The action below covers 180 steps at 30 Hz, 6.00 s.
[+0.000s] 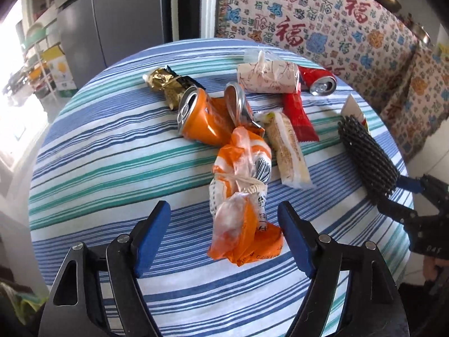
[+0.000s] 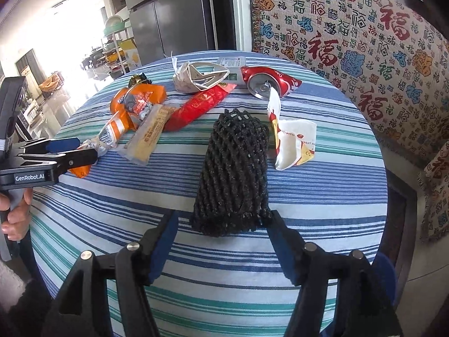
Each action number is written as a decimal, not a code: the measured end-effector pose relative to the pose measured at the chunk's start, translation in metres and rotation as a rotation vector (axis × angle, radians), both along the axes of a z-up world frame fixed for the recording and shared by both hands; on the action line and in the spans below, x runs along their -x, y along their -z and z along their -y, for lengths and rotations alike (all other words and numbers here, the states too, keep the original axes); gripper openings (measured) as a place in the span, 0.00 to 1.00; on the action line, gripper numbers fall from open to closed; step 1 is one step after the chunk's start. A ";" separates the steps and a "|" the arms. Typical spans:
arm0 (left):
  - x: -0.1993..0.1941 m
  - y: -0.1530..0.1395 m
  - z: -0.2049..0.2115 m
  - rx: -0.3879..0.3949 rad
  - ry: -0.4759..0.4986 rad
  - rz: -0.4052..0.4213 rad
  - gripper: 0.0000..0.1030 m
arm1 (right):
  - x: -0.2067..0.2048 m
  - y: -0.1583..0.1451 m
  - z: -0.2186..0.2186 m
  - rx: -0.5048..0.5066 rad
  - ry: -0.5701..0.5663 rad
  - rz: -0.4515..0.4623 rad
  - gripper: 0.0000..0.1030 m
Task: Collect trash
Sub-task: 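Grasp the orange-and-white wrapper bundle with the left gripper while the right holds the net, then carry both items to the blue basket and open both grippers to drop them, then move both open grippers back over the table, then grasp the snack bar with the left gripper while the right grasps the white paper cup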
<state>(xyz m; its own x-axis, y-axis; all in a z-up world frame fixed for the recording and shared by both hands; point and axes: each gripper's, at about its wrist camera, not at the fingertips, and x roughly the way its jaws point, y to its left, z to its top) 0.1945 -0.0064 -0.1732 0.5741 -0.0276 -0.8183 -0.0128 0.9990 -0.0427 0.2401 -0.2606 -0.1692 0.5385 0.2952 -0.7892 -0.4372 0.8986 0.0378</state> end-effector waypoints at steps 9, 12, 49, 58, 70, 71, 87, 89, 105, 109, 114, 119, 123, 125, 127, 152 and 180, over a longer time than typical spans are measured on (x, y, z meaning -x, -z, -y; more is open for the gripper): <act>-0.009 0.021 0.012 -0.079 0.060 -0.019 0.88 | 0.004 0.016 -0.018 0.041 -0.003 0.045 0.83; -0.017 0.024 0.005 -0.076 0.040 -0.008 1.00 | -0.003 0.016 -0.020 0.035 0.031 0.060 0.87; -0.013 0.014 0.002 -0.047 0.094 0.071 0.46 | -0.039 0.001 0.011 -0.072 0.177 -0.070 0.19; 0.008 -0.001 0.025 -0.008 0.122 0.109 0.46 | -0.006 -0.026 0.040 -0.109 0.166 -0.026 0.18; 0.019 -0.037 0.163 0.121 0.391 0.130 0.46 | 0.036 -0.050 0.154 -0.122 0.358 0.028 0.18; 0.019 -0.039 0.179 0.130 0.417 0.129 0.46 | 0.039 -0.051 0.169 -0.124 0.392 0.031 0.18; -0.012 -0.004 0.377 0.203 0.701 0.041 0.46 | 0.069 -0.023 0.326 -0.068 0.669 -0.022 0.19; -0.020 0.004 0.388 0.202 0.703 0.020 0.46 | 0.065 -0.018 0.336 -0.056 0.673 -0.030 0.19; -0.047 0.039 0.436 0.184 0.753 -0.049 0.47 | 0.045 0.006 0.361 -0.048 0.706 -0.080 0.23; -0.049 0.042 0.441 0.194 0.763 -0.055 0.51 | 0.046 0.006 0.366 -0.057 0.730 -0.067 0.35; -0.050 0.044 0.446 0.202 0.767 -0.046 0.60 | 0.046 0.004 0.373 -0.076 0.749 -0.057 0.43; -0.052 0.040 0.444 0.208 0.757 -0.034 0.64 | 0.046 0.002 0.375 -0.098 0.746 -0.055 0.45; -0.053 0.038 0.439 0.212 0.741 -0.027 0.65 | 0.044 0.003 0.370 -0.098 0.728 -0.058 0.59; -0.055 0.036 0.437 0.214 0.732 -0.025 0.65 | 0.044 0.002 0.368 -0.102 0.724 -0.057 0.59; -0.057 0.035 0.435 0.215 0.723 -0.024 0.65 | 0.043 0.001 0.367 -0.103 0.726 -0.054 0.60; 0.014 -0.028 0.200 0.130 0.431 0.088 0.73 | 0.007 -0.036 0.180 -0.040 0.345 0.093 0.60; -0.070 0.025 0.069 -0.068 0.189 0.041 0.83 | -0.056 0.008 0.033 0.011 0.193 0.019 0.77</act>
